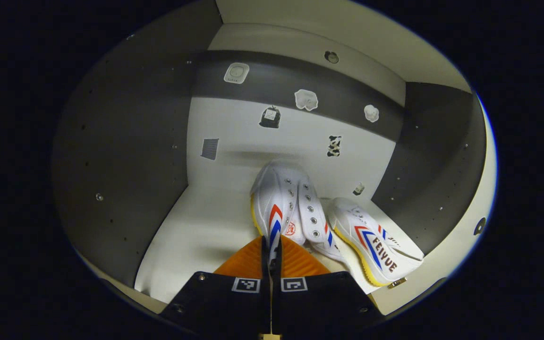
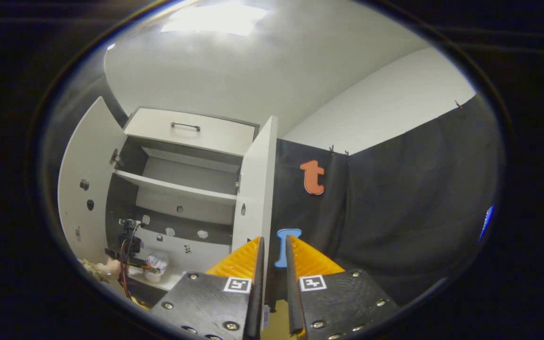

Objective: Grab one shoe with the right hand and put it into the shoe cabinet, grab the other shoe with the left hand and put it into the shoe cabinet; then close the right door with the right hand and the left door with the left hand.

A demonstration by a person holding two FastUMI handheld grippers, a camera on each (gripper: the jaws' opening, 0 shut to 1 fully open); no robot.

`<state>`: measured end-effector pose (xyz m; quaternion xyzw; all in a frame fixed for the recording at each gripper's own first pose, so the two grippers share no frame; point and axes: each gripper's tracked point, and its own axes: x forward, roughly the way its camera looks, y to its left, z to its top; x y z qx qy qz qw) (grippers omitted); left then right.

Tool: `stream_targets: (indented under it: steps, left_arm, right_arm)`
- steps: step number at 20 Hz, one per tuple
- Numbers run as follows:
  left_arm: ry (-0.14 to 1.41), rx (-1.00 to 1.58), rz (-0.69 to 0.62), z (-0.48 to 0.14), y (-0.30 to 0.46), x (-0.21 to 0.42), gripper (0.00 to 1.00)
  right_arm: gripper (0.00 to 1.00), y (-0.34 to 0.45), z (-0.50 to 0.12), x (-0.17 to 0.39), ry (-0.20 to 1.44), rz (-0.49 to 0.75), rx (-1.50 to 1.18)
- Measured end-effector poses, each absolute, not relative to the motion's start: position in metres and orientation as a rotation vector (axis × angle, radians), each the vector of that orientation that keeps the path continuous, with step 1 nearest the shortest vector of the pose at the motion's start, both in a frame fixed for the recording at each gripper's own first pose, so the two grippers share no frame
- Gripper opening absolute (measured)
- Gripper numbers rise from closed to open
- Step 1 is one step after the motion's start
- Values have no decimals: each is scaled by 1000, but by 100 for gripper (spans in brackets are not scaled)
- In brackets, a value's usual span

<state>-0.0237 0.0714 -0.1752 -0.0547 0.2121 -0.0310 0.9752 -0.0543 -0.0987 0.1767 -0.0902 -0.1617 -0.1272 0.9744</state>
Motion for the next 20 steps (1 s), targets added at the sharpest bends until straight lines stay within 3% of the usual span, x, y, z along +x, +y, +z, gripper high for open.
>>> stream_targets:
  steps: [7,9,11,12,14,15,16,20]
  left_arm:
    - [491,-67,-3,-189,86,-25,7]
    - [478,-51,29,-182,93,-27,16]
    - [467,-44,20,-174,90,-34,18]
    - [456,-44,11,-166,89,-41,32]
    - [415,-49,-10,-147,81,-54,32]
    - [392,-52,-24,-135,75,-60,40]
    - [361,-53,-39,-123,70,-69,31]
    - [212,-22,-100,-59,49,-115,31]
  right_arm:
    - [23,-118,182,-74,-331,-289,-186]
    - [23,-125,182,-78,-328,-296,-184]
    - [23,-130,182,-80,-325,-297,-178]
    - [23,-132,181,-80,-322,-294,-175]
    - [23,-134,179,-79,-314,-284,-163]
    - [23,-135,178,-78,-309,-276,-157]
    - [23,-135,176,-77,-303,-266,-150]
    - [23,-132,170,-65,-285,-218,-127]
